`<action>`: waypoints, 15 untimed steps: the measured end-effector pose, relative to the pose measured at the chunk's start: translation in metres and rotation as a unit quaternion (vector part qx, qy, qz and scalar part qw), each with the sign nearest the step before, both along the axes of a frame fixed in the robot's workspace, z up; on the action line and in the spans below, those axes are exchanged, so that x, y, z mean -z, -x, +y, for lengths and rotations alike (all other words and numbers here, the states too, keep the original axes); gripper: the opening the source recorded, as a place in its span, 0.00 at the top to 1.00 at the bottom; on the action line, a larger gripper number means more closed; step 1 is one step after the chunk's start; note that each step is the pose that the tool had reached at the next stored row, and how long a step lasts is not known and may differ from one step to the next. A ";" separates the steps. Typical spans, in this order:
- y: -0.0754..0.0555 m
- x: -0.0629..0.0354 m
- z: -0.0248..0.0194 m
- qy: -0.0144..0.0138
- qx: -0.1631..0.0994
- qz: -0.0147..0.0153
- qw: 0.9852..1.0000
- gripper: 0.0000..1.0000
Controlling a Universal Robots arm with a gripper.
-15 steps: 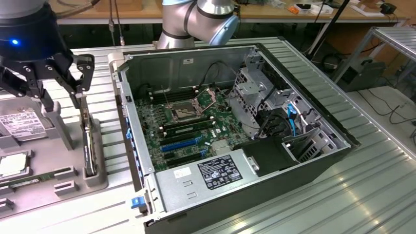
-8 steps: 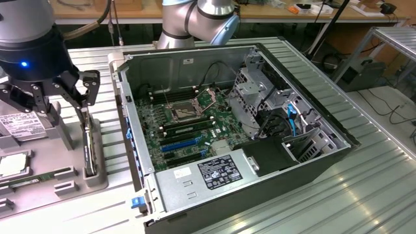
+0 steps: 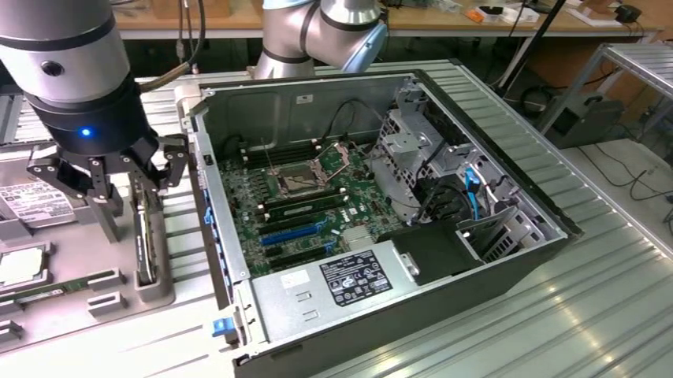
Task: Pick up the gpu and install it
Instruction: 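Pick up the gpu and move the gpu toward the slot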
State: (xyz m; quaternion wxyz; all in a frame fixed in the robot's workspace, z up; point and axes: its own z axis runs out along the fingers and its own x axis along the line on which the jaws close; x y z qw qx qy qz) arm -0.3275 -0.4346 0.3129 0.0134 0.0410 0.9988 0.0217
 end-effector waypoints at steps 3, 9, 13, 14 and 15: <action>0.000 0.0127 -0.0015 0.000 0.004 0.000 1.000 0.52; 0.003 0.0254 -0.0014 0.000 0.006 -0.001 1.000 0.52; 0.009 0.0395 -0.0015 0.000 0.007 -0.004 1.000 0.52; 0.009 0.0424 -0.0015 0.000 0.007 -0.004 1.000 0.52; 0.009 0.0459 -0.0013 0.000 0.007 -0.004 1.000 0.52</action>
